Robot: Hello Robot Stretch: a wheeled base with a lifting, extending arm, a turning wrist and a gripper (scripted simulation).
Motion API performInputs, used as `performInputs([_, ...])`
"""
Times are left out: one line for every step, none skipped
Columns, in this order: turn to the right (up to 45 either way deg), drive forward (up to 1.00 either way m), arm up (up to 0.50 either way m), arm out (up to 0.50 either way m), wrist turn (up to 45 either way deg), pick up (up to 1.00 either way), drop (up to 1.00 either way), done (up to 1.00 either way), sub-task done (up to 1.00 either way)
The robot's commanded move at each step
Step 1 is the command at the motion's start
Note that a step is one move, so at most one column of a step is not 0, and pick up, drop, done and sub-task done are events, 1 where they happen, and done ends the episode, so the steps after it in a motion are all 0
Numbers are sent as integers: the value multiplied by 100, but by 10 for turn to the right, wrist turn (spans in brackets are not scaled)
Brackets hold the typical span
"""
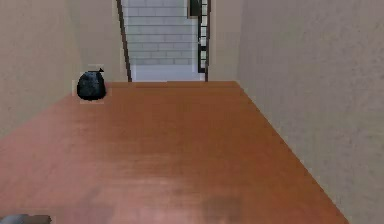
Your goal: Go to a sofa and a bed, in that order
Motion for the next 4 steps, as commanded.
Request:
performInputs([0,85,0,0,0,0,0,0,0])
performInputs([-120,0,0,0,0,0,0,0,0])
performInputs([0,100,0,0,0,0,0,0,0])
performInputs([0,100,0,0,0,0,0,0,0])
